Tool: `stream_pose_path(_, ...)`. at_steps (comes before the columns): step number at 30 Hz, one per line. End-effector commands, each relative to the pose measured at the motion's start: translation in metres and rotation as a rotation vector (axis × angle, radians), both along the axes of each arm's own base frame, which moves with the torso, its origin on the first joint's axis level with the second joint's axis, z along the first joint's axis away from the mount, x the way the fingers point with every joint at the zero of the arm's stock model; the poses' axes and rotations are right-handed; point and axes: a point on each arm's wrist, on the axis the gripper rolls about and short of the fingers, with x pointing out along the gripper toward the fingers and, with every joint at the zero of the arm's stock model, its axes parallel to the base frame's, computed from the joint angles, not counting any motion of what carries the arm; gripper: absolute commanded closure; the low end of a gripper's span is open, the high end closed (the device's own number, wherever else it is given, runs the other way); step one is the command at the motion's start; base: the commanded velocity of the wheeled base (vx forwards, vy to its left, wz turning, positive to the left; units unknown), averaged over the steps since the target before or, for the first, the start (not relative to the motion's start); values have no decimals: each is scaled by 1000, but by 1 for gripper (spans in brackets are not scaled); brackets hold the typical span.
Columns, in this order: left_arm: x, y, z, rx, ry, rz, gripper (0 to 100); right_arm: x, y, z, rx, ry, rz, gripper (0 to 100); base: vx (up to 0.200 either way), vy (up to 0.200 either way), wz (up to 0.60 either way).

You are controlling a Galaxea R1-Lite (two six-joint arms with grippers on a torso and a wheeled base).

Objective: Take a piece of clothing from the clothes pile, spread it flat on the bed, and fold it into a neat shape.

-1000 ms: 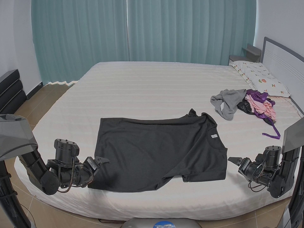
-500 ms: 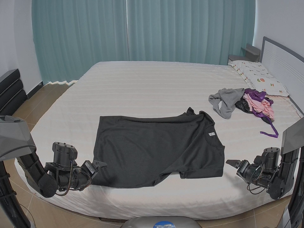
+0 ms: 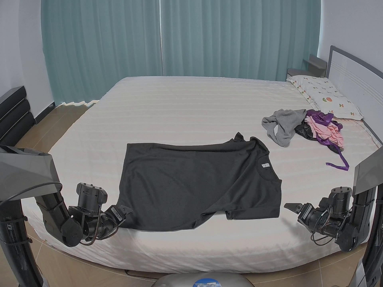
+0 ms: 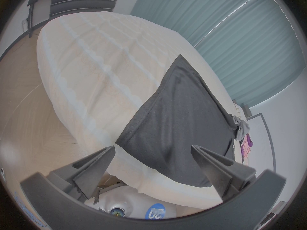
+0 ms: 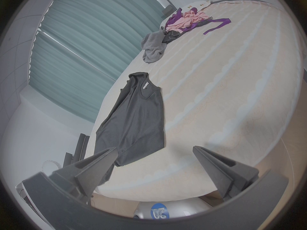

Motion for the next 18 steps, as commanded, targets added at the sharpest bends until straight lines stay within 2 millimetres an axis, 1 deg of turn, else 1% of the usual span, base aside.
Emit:
stream_pose_path(1, 4, -1, -14, 17, 35, 6, 0, 1, 0, -2, -1, -3, 0, 0, 0, 0, 0)
stream_pose_path(9, 18, 3, -16, 13, 9, 33, 0, 1, 0, -2, -1, -1, 2, 0, 0, 0, 0)
stream_pose_path(10, 20, 4, -15, 12, 5, 36, 100, 1, 2, -2, -1, -1, 7, 0, 0, 0, 0)
stream_pose_path(15, 14, 6, -13, 12, 13, 40, 100, 3, 7, -5, 1, 2, 25, 0, 0, 0, 0)
stream_pose_path(17, 14, 8, -7, 9, -6, 47, 100, 7, 10, -9, -1, 3, 37, 0, 0, 0, 0)
stream_pose_path(18, 13, 9, -2, 3, -20, 54, 100, 12, 12, -12, -1, -5, 42, 0, 0, 0, 0)
